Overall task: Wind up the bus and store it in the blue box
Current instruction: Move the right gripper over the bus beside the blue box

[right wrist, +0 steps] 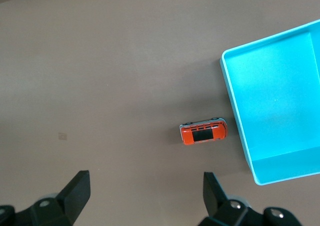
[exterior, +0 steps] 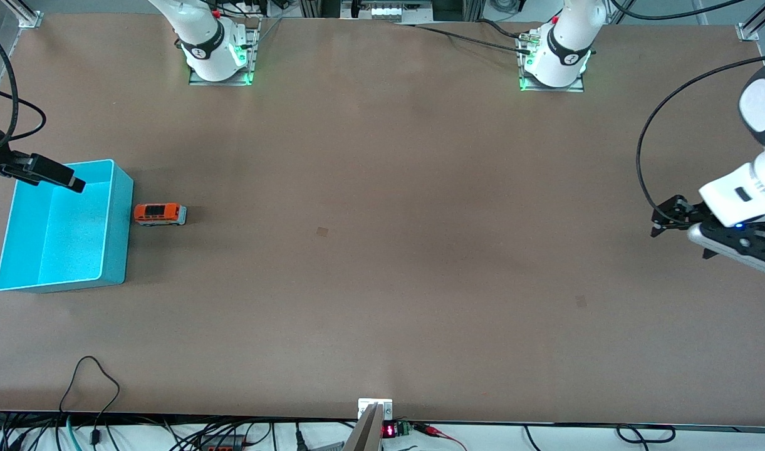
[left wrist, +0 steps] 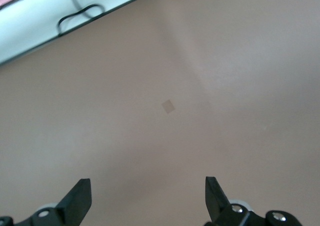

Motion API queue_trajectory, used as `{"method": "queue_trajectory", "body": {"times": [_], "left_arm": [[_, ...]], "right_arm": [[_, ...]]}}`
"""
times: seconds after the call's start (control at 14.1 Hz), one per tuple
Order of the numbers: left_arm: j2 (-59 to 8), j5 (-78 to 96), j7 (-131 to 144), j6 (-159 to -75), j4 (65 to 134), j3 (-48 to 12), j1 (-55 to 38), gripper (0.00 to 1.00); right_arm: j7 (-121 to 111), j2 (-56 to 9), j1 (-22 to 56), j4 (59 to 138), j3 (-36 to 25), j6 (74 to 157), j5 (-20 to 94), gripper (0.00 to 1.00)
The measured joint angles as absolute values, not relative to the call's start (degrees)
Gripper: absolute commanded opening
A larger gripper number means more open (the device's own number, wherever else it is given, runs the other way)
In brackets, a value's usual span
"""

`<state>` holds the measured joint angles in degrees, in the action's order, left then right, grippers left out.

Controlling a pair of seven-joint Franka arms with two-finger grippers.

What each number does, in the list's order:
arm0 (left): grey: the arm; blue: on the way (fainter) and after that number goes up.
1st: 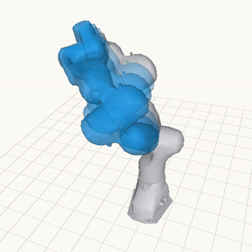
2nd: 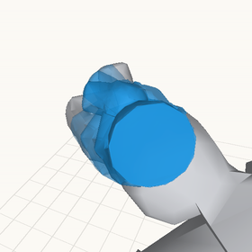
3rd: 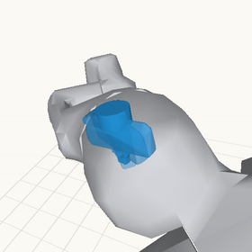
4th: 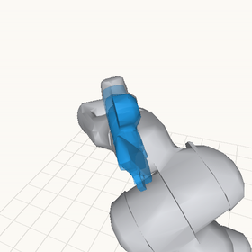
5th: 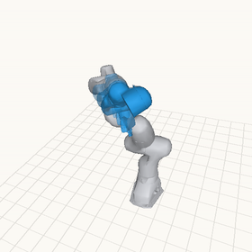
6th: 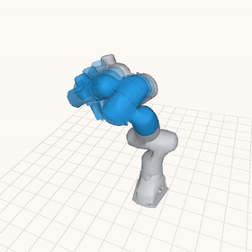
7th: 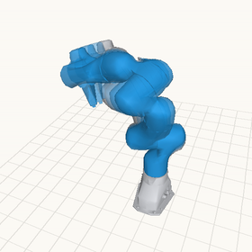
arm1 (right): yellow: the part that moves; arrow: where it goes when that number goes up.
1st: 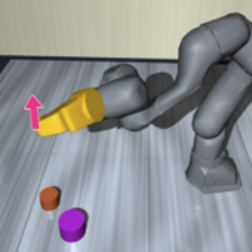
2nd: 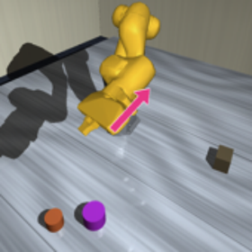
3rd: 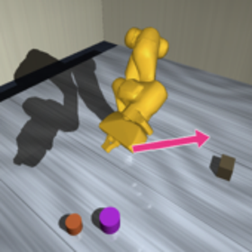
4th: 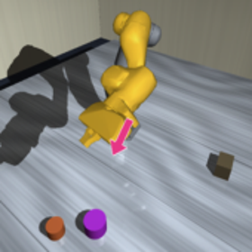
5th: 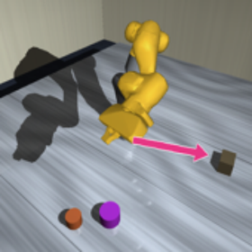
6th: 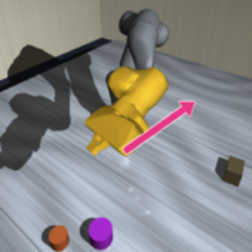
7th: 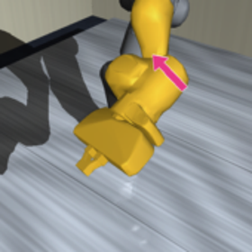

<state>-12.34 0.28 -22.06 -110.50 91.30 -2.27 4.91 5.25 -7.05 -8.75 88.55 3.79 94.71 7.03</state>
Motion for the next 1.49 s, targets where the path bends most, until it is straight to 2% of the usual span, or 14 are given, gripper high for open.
{"method": "queue_trajectory", "body": {"times": [0.28, 0.71, 1.49], "left_arm": [[-10.6, 0.29, -5.61, -103.08, 87.83, -1.4, 4.08, 1.0], [-6.68, 1.56, 3.71, -98.24, 87.84, -0.95, 3.02, 1.0], [-1.16, 1.56, 2.02, -98.11, 95.83, -0.75, 3.33, 1.0]], "right_arm": [[5.24, -7.16, -8.73, 88.56, 3.92, 94.71, 7.05, 1.0], [5.25, -7.94, -8.61, 88.59, 4.55, 94.66, 7.38, 1.0], [5.24, -9.43, -5.24, 88.71, 4.88, 94.16, 7.68, 1.0]]}}
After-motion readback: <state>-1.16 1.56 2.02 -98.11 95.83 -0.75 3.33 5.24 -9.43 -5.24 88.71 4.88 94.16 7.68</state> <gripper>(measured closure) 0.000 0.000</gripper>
